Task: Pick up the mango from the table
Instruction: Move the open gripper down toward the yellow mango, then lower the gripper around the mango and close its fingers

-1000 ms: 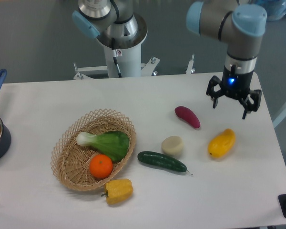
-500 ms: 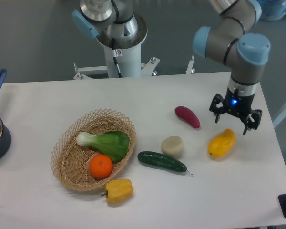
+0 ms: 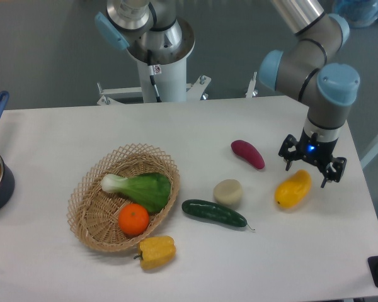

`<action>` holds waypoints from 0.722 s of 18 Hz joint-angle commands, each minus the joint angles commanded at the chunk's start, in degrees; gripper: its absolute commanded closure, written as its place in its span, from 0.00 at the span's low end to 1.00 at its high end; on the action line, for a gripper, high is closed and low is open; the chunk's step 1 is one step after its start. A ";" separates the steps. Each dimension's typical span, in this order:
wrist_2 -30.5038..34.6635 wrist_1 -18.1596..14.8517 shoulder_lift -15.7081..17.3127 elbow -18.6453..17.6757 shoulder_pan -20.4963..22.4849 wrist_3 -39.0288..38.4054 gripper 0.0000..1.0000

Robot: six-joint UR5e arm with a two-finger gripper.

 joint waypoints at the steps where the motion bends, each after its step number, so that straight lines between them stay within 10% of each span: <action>1: 0.00 0.00 -0.26 -0.09 -0.09 -0.09 0.00; 13: 0.26 0.09 -1.93 0.00 -0.70 7.03 0.00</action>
